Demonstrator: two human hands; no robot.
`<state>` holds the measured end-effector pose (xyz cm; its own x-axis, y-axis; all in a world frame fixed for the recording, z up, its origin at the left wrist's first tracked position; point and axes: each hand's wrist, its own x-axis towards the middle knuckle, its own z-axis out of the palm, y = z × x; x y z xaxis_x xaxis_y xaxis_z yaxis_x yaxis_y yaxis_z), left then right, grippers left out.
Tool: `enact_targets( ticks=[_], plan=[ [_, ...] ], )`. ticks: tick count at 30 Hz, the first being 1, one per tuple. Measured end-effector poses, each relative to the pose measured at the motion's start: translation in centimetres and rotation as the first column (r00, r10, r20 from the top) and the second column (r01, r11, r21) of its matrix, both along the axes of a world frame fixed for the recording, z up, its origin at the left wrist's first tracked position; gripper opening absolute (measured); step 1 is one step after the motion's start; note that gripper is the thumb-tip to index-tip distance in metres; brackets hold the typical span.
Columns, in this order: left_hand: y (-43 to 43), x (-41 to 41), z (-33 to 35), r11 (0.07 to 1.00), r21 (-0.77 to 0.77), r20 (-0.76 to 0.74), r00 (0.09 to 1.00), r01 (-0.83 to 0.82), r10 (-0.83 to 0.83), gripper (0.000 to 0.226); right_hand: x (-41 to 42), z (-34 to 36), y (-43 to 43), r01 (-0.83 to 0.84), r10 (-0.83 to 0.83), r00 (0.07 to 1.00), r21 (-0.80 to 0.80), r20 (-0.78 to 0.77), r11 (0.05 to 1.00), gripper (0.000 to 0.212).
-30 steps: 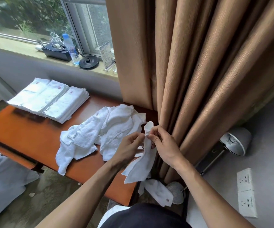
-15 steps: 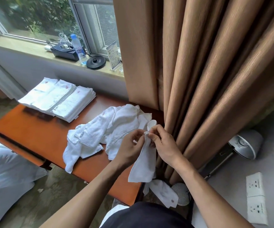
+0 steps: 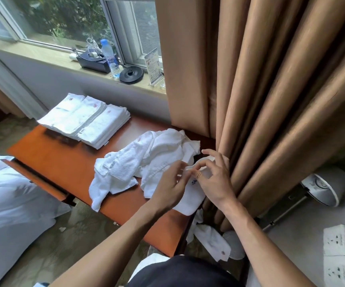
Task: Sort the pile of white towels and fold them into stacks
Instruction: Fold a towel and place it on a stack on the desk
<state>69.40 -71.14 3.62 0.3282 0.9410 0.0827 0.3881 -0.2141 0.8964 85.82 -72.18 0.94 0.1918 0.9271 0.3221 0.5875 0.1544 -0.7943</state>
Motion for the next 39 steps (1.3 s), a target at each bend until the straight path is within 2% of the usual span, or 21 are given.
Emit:
enact_targets(
  ticks=[2,6,11,16,20,23,24,26,29,34,39],
  plan=[
    [-0.2,-0.3,0.1,0.998,-0.008,0.000,0.998,-0.069,0.069,0.020,-0.1,0.2,0.6,-0.054,0.053,0.999,-0.056,-0.008,0.997,0.018],
    [0.4,-1.6,0.5,0.984,-0.045,-0.014,0.985,-0.170,0.169,0.018,0.1,0.4,1.8,-0.167,0.171,0.985,-0.173,0.009,0.971,0.042],
    [1.4,-4.7,1.4,0.972,-0.047,-0.005,0.973,-0.232,0.232,0.014,0.0,-0.5,2.9,-0.184,0.176,0.983,-0.217,-0.056,0.959,0.023],
    [2.3,-7.8,1.0,0.947,-0.052,0.008,0.948,-0.317,0.318,0.014,-1.8,-0.6,3.1,-0.279,0.211,0.947,-0.299,-0.240,0.913,0.004],
    [3.1,-11.3,0.5,0.903,0.000,0.003,0.903,-0.429,0.429,0.018,-5.1,0.1,3.8,-0.288,0.184,0.925,-0.297,-0.332,0.911,0.021],
    [4.2,-12.5,0.1,0.840,0.149,-0.132,0.832,-0.521,0.539,0.016,-6.6,1.5,4.4,-0.259,0.136,0.904,-0.264,-0.406,0.929,0.031],
    [4.5,-13.5,-0.1,0.811,0.187,-0.172,0.794,-0.554,0.583,0.016,-7.8,1.6,4.7,-0.253,0.136,0.909,-0.260,-0.394,0.932,0.031],
    [4.8,-15.7,-0.5,0.794,0.121,-0.124,0.785,-0.596,0.608,0.012,-10.6,1.5,5.4,-0.235,0.146,0.935,-0.259,-0.322,0.937,0.026],
    [6.2,-19.5,-1.1,0.817,-0.060,0.010,0.818,-0.573,0.575,0.018,-14.6,1.9,7.2,-0.205,0.165,0.968,-0.217,-0.189,0.954,0.023],
    [9.5,-27.9,-1.7,0.868,-0.222,0.136,0.868,-0.443,0.478,0.014,-22.8,1.7,9.8,-0.219,0.163,0.963,-0.266,-0.217,0.939,0.020],
    [14.0,-36.5,-1.5,0.920,-0.231,0.208,0.907,-0.318,0.366,0.008,-31.1,2.1,12.9,-0.181,0.136,0.976,-0.287,-0.170,0.941,0.030]
  ],
)
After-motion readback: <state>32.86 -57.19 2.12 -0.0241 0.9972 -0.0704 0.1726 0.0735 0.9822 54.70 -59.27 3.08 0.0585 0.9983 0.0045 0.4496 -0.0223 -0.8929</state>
